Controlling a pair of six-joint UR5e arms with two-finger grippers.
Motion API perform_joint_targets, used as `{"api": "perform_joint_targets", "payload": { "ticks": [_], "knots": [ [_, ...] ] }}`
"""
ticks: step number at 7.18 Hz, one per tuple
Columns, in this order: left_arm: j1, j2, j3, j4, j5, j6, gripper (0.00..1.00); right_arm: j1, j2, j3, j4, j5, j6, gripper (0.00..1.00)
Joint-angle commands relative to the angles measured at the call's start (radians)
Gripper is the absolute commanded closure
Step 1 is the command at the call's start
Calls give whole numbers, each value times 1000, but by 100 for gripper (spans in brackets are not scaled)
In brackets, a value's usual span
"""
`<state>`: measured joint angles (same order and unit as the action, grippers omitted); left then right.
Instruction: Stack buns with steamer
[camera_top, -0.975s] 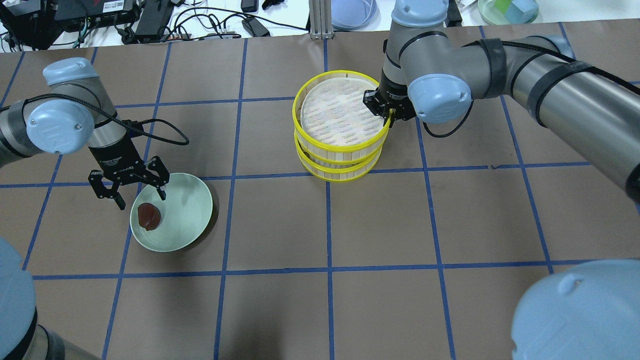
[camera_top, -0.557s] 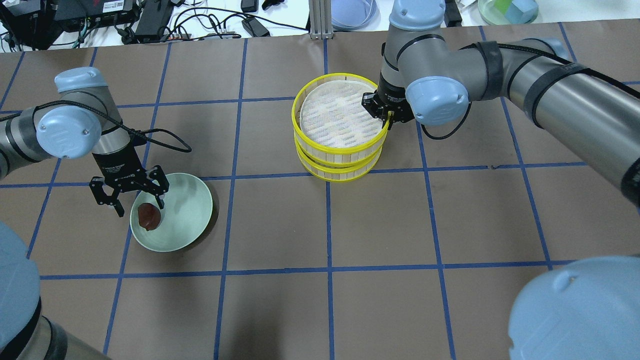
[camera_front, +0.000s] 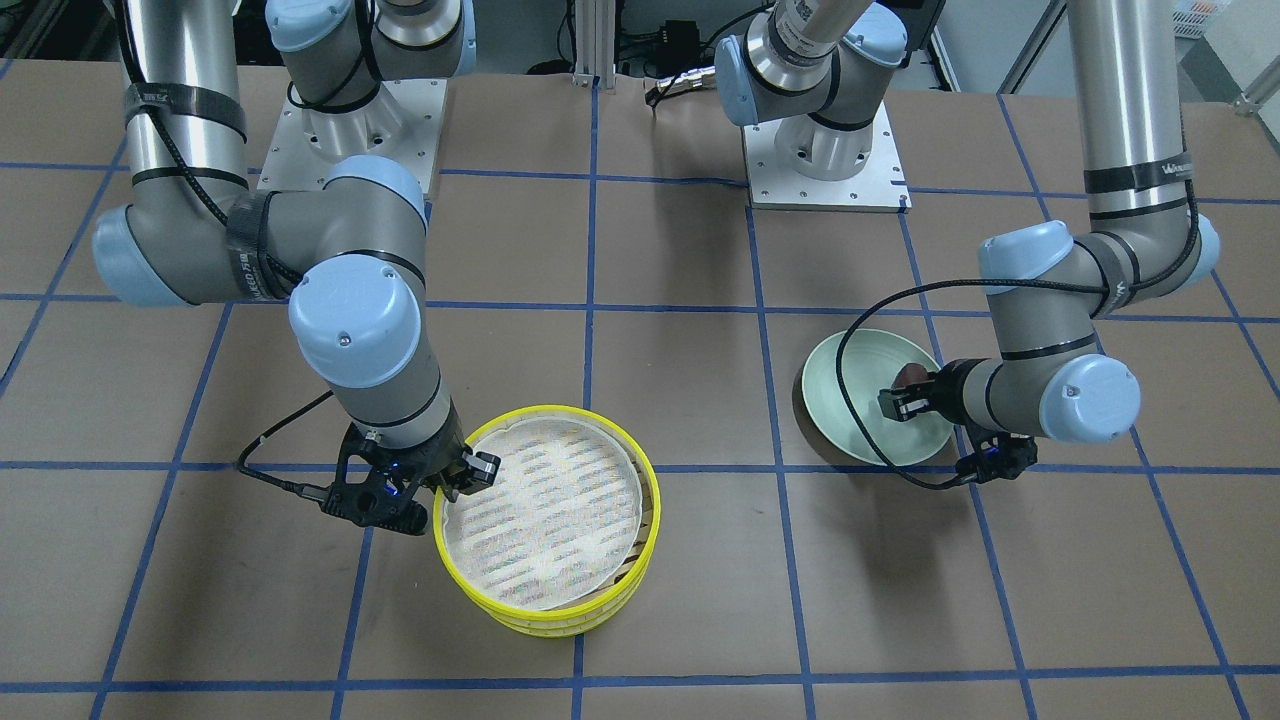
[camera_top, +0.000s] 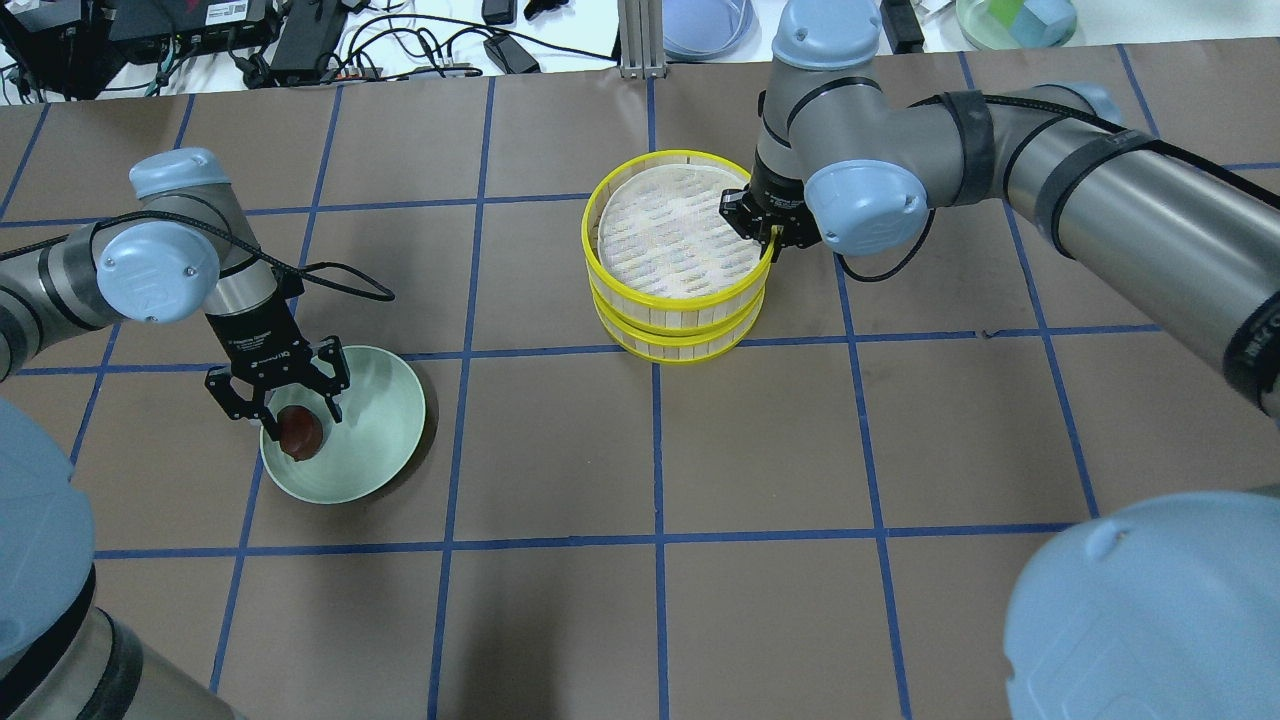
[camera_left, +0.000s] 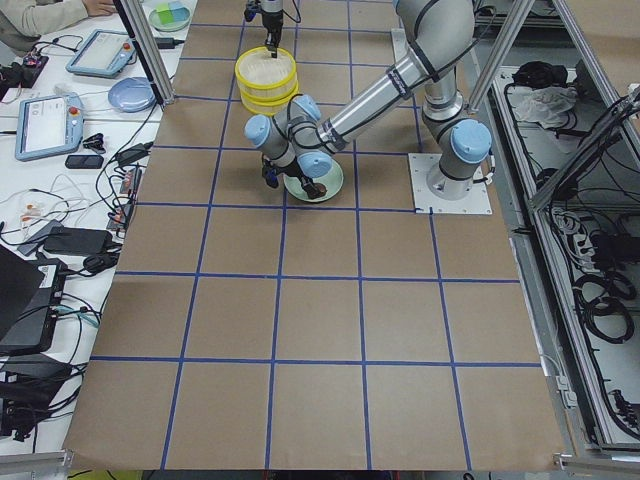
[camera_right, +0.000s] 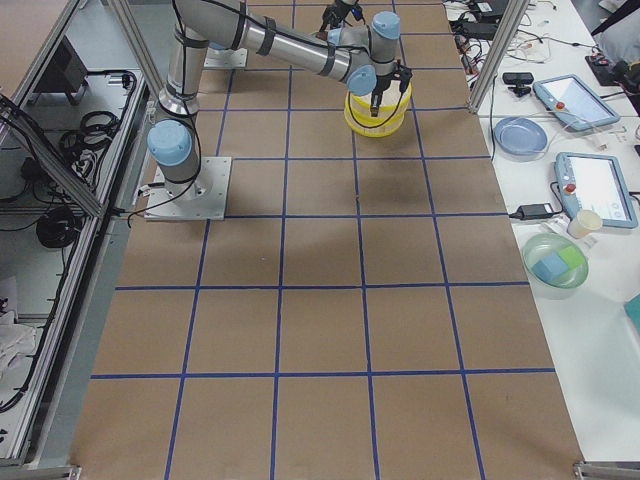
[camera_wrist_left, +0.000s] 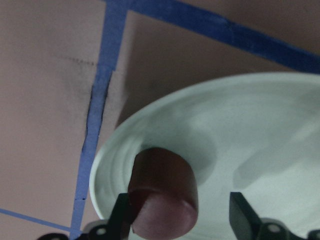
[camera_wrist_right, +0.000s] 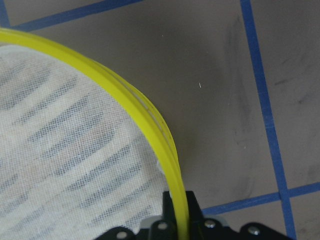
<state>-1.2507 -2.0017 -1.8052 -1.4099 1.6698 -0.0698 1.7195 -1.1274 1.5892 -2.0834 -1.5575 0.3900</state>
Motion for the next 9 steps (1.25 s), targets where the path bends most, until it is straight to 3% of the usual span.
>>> {"api": "perform_joint_targets", "payload": {
  "ticks": [1, 4, 7, 9],
  "knots": [
    [-1, -2, 1, -1, -1, -5, 100, 2, 3, 0, -3, 1, 25, 100],
    [-3, 17, 50, 2, -2, -7, 100, 9, 3, 0, 0, -3, 32, 99],
    [-30, 55, 239, -33, 1, -10, 100, 8, 3, 0, 8, -4, 33, 98],
    [-50, 81, 265, -34, -2, -10, 100, 8, 3, 0, 13, -10, 33, 93]
  ]
}}
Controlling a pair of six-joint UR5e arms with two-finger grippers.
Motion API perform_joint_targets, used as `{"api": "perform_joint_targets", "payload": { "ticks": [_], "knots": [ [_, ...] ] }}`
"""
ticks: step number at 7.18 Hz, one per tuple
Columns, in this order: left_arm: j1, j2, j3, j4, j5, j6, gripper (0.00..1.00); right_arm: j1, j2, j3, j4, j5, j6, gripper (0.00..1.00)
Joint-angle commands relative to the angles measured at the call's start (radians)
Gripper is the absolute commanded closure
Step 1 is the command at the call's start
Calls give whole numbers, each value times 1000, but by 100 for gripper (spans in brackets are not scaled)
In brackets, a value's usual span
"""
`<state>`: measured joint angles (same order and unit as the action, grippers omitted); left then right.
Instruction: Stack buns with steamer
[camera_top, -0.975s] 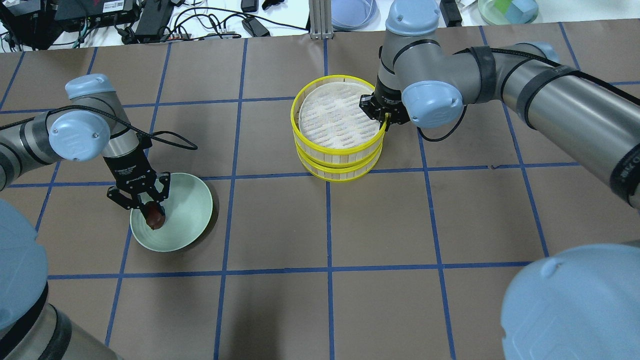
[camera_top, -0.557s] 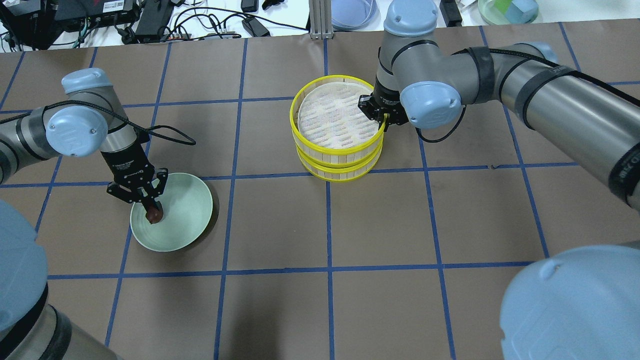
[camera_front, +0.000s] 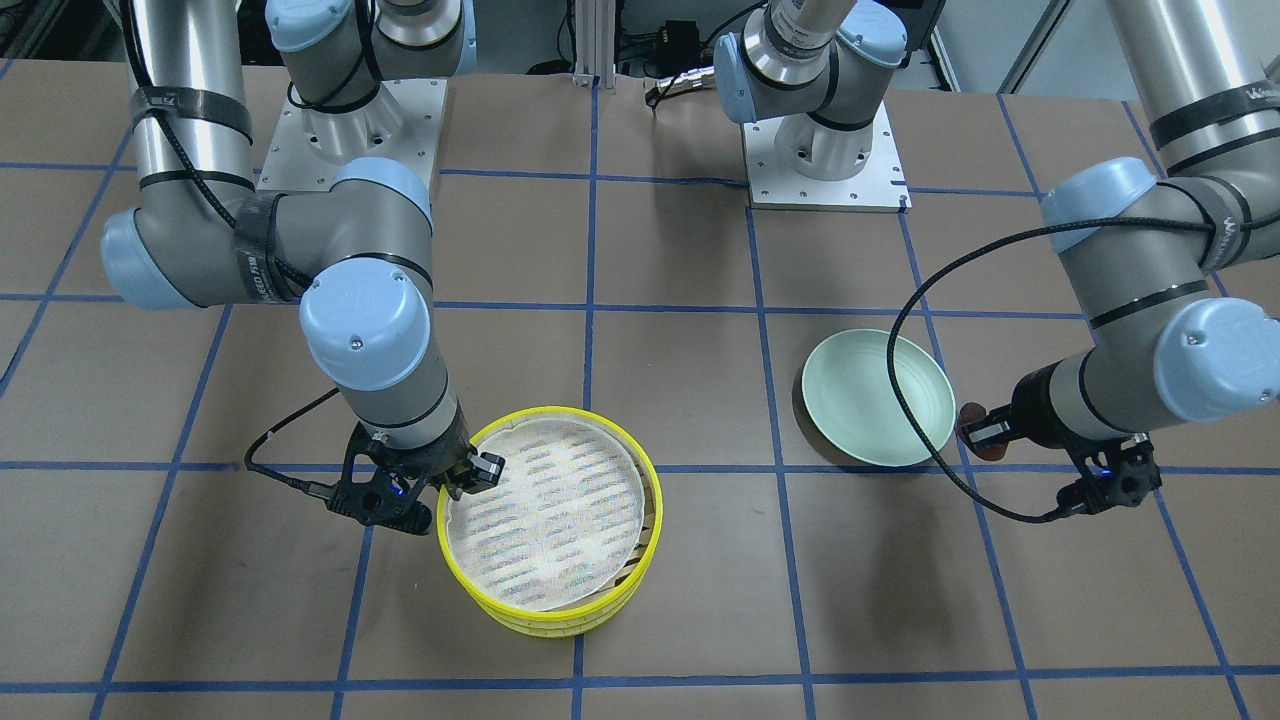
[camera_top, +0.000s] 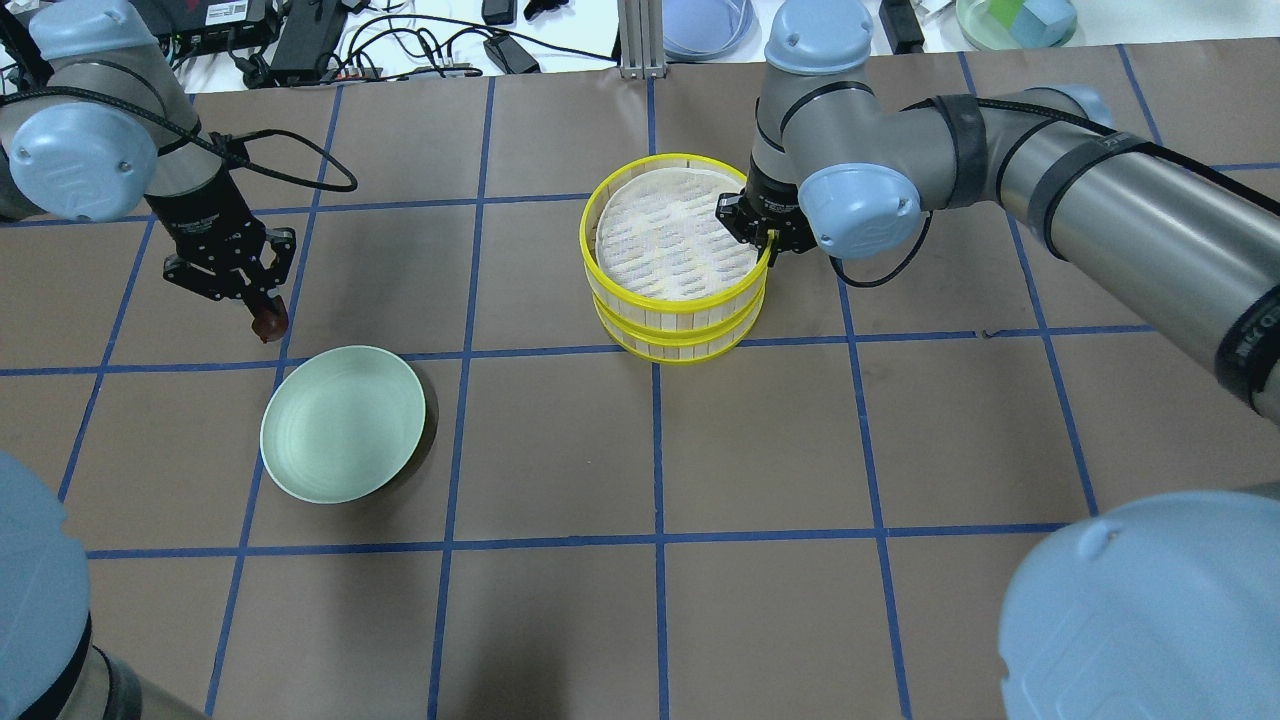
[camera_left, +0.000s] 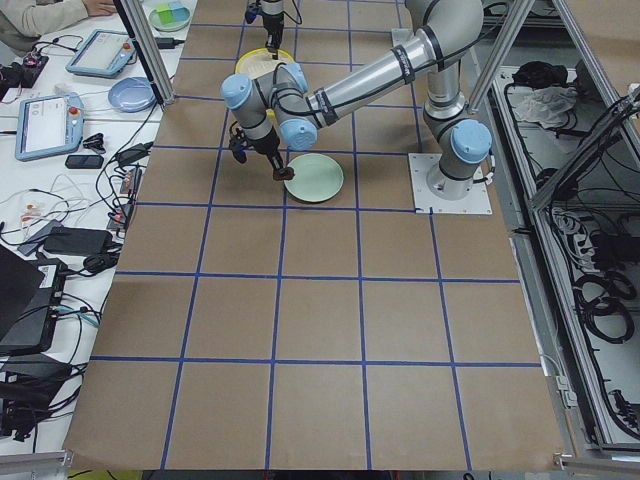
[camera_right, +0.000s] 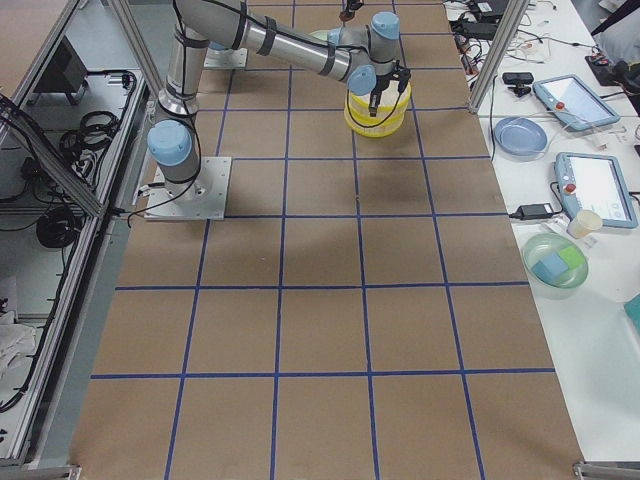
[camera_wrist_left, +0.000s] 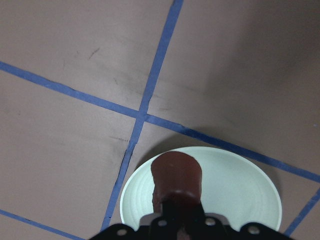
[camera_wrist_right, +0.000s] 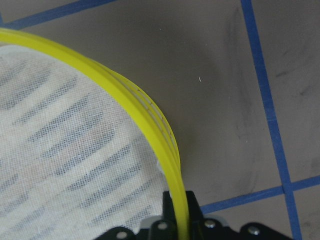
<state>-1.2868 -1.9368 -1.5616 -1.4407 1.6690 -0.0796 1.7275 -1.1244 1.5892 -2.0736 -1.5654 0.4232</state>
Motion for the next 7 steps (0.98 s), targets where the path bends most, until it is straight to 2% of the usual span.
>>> {"api": "perform_joint_targets", "payload": {
  "ticks": [1, 2, 5, 7],
  "knots": [
    [-31, 36, 37, 0, -6, -2, 100, 0, 0, 2, 6, 1, 0, 87],
    [-46, 44, 61, -6, -3, -3, 100, 0, 0, 2, 6, 5, 0, 79],
    [-127, 93, 75, -6, -32, -47, 100, 0, -9, 0, -5, -1, -3, 31],
    [-233, 108, 94, 11, -86, -217, 100, -17, -107, -11, 21, 2, -36, 24]
  ]
}}
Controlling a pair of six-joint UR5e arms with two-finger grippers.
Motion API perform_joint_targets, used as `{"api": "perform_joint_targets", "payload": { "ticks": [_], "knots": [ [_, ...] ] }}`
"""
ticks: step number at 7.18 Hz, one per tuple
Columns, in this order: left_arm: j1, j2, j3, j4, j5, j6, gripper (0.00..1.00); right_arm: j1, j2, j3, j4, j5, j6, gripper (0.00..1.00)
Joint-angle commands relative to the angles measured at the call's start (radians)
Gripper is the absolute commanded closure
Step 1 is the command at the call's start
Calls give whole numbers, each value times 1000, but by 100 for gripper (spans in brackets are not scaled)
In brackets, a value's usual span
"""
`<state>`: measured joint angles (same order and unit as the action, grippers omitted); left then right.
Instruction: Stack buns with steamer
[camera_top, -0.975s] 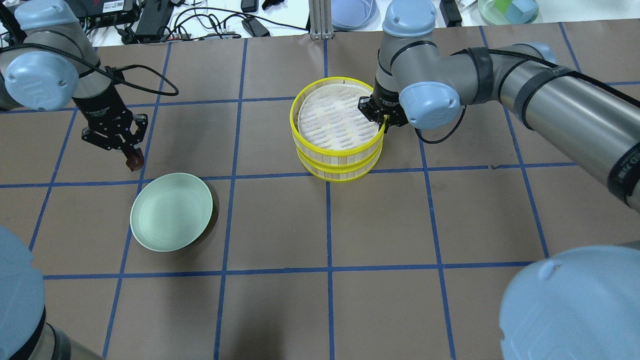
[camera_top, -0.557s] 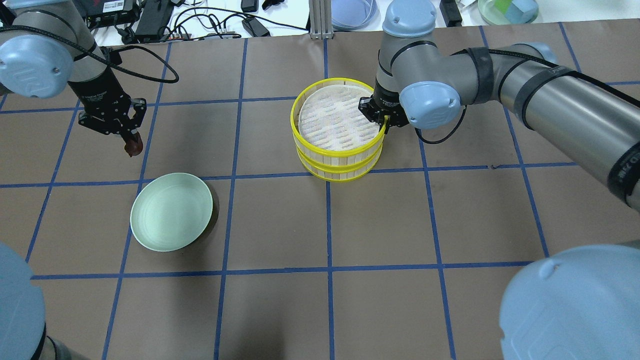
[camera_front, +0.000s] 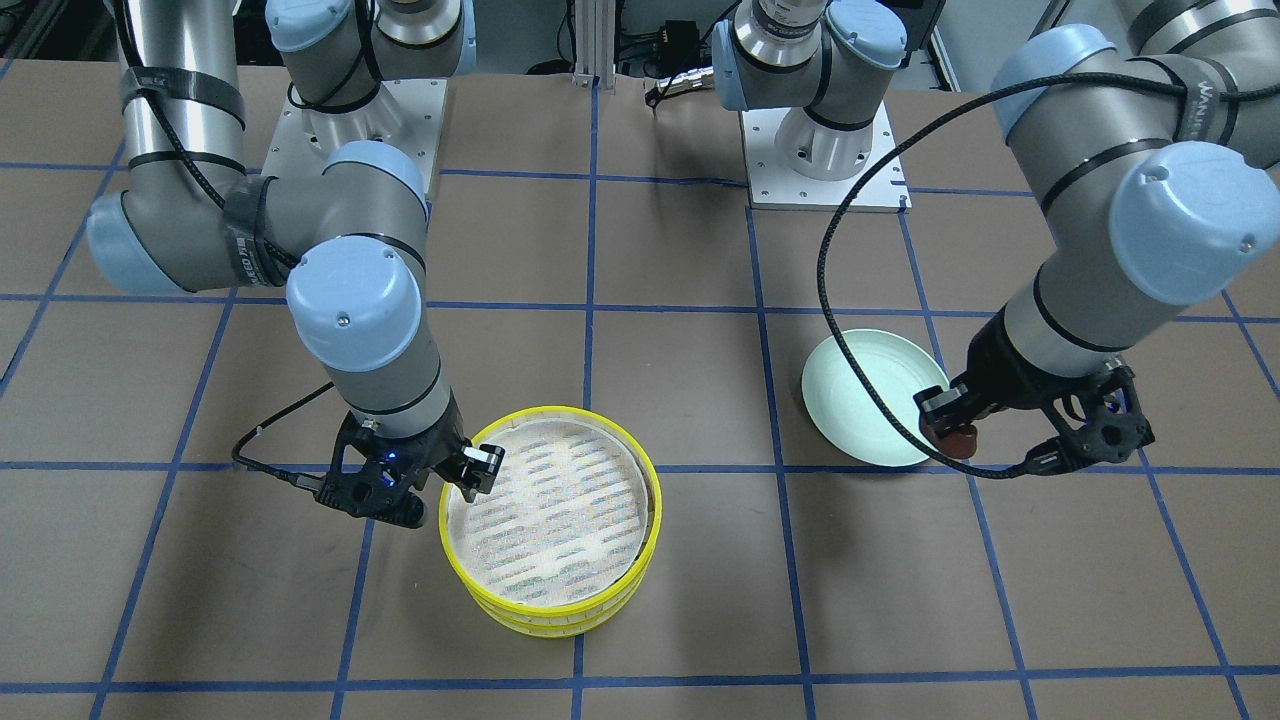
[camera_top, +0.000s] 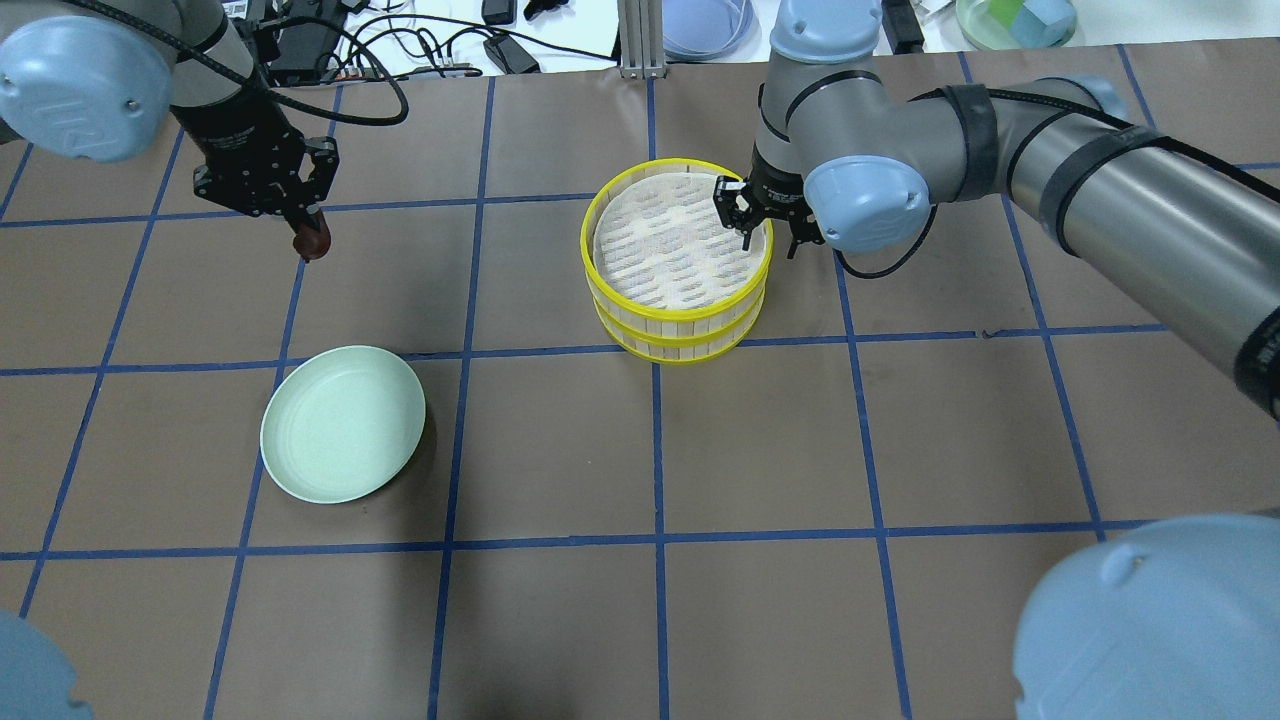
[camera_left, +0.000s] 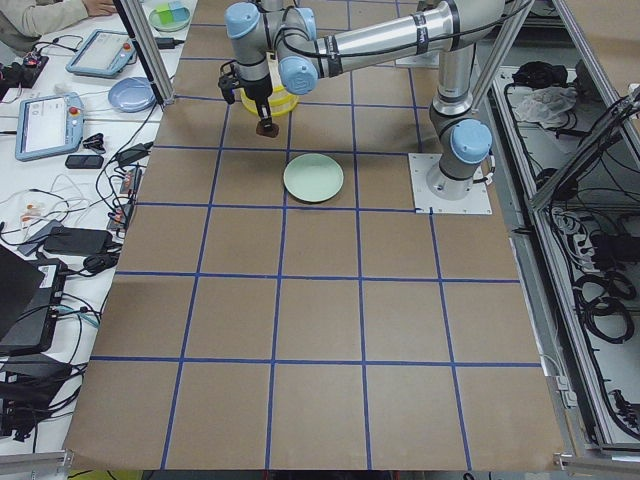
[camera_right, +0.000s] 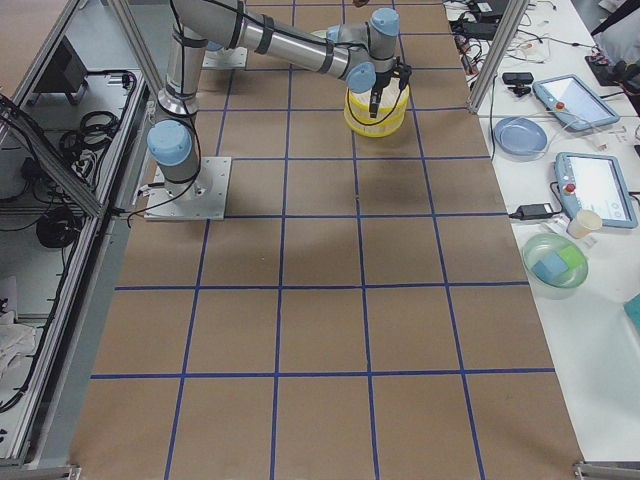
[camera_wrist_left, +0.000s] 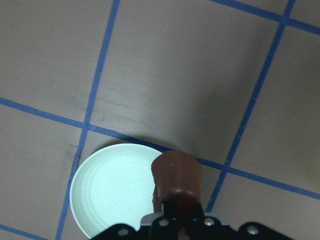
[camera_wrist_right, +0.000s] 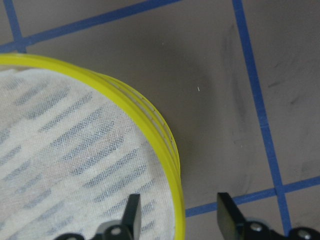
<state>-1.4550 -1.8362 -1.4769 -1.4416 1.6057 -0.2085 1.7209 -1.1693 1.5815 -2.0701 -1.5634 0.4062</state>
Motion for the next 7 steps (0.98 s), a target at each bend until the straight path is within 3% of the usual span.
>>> {"api": "perform_joint_targets", "payload": {
  "ticks": [1, 2, 3, 5, 7],
  "knots": [
    [-127, -4, 7, 92, -45, -150, 100, -36, -122, -6, 72, -1, -105, 23],
    [-165, -11, 0, 169, -152, -226, 100, -81, -171, -6, 132, 5, -154, 10],
    [-191, -14, -9, 247, -202, -297, 100, -110, -228, -8, 203, 35, -215, 1],
    [-281, -47, -26, 318, -300, -359, 100, -145, -350, -11, 312, 28, -302, 1],
    [-337, -93, -55, 355, -306, -364, 100, -142, -386, -12, 369, 38, -306, 1]
  ]
}}
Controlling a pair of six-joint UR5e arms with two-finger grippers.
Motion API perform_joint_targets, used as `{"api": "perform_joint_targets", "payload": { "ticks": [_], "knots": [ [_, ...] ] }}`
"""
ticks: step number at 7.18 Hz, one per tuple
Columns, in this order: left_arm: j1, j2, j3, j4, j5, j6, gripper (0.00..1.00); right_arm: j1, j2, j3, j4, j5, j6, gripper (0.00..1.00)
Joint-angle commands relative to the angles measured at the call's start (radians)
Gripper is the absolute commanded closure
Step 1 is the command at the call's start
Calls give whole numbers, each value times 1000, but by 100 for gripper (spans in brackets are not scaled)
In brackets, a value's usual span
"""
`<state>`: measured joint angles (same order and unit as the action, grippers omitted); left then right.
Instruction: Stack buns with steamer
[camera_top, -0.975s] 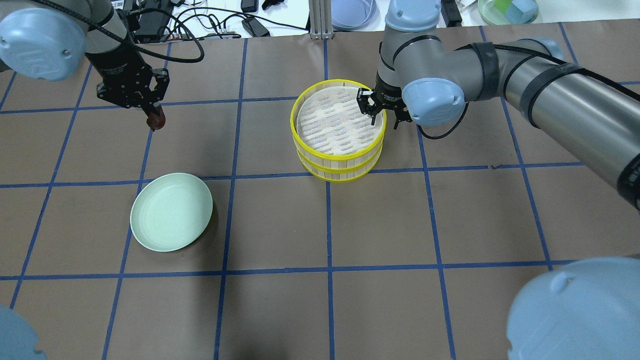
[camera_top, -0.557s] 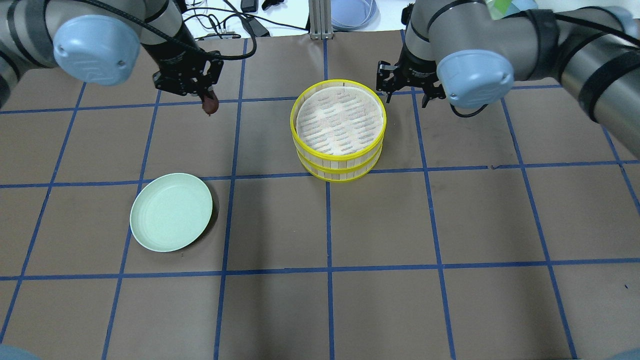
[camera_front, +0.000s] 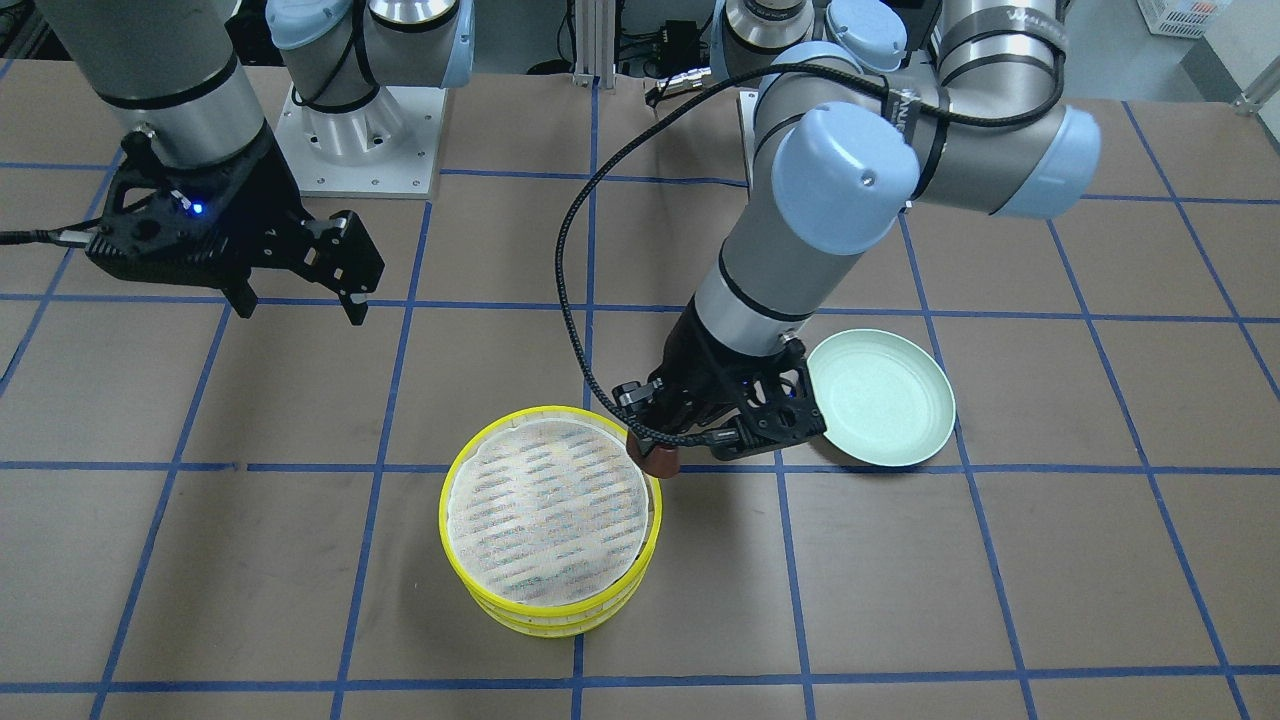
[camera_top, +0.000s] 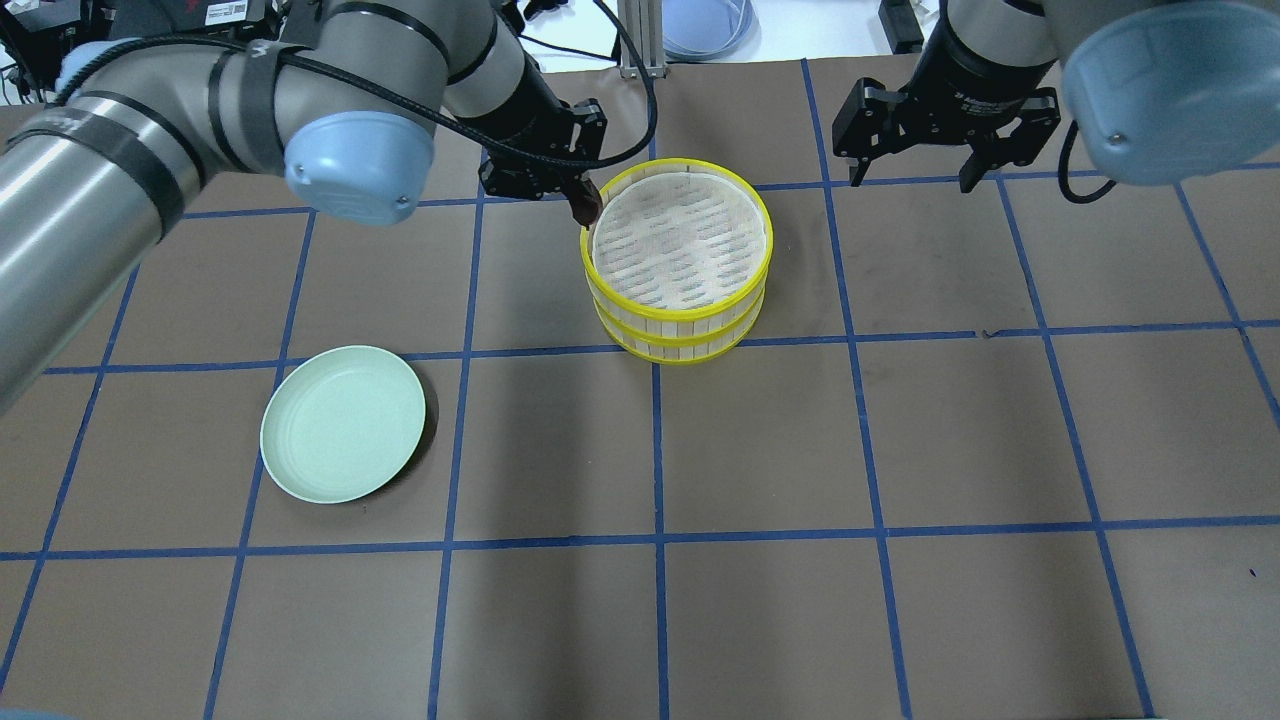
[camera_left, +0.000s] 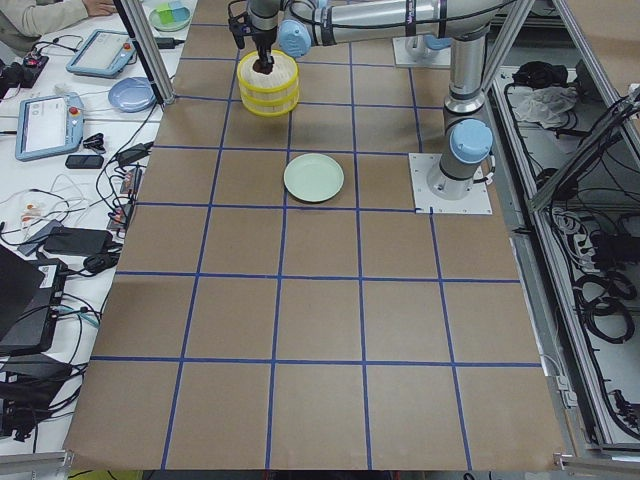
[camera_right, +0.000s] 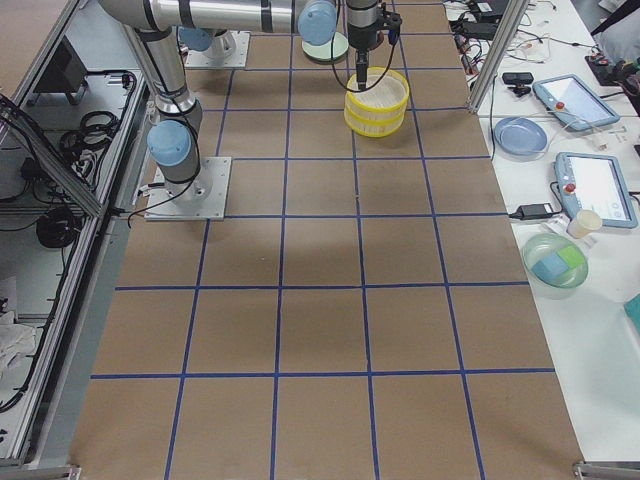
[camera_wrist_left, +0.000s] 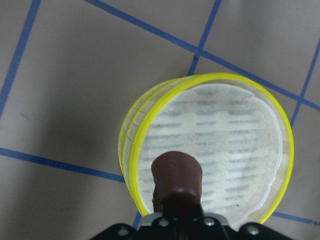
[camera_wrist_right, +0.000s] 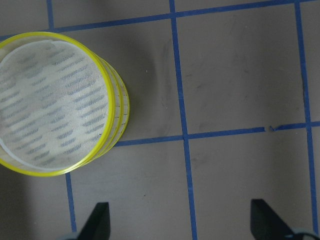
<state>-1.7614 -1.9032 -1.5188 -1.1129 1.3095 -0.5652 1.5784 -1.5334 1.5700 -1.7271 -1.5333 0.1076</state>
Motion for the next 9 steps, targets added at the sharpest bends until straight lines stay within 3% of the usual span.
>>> {"api": "perform_joint_targets", "payload": {
  "ticks": [1, 2, 6, 7, 9],
  "knots": [
    [-32, -48, -15, 88, -19, -7, 100, 5, -31, -2, 33, 12, -14, 1],
    [-32, -69, -15, 128, -27, -7, 91, 6, -40, -2, 38, 2, -75, 1],
    [-32, -97, -15, 149, -24, -7, 13, 35, -44, -1, 38, -56, -88, 1],
    [-32, -97, -15, 150, -23, -5, 1, 55, -39, -1, 34, -91, -86, 1],
    [-27, -87, -9, 146, -13, -5, 0, 58, -34, 1, 64, -64, -53, 1]
  ]
}}
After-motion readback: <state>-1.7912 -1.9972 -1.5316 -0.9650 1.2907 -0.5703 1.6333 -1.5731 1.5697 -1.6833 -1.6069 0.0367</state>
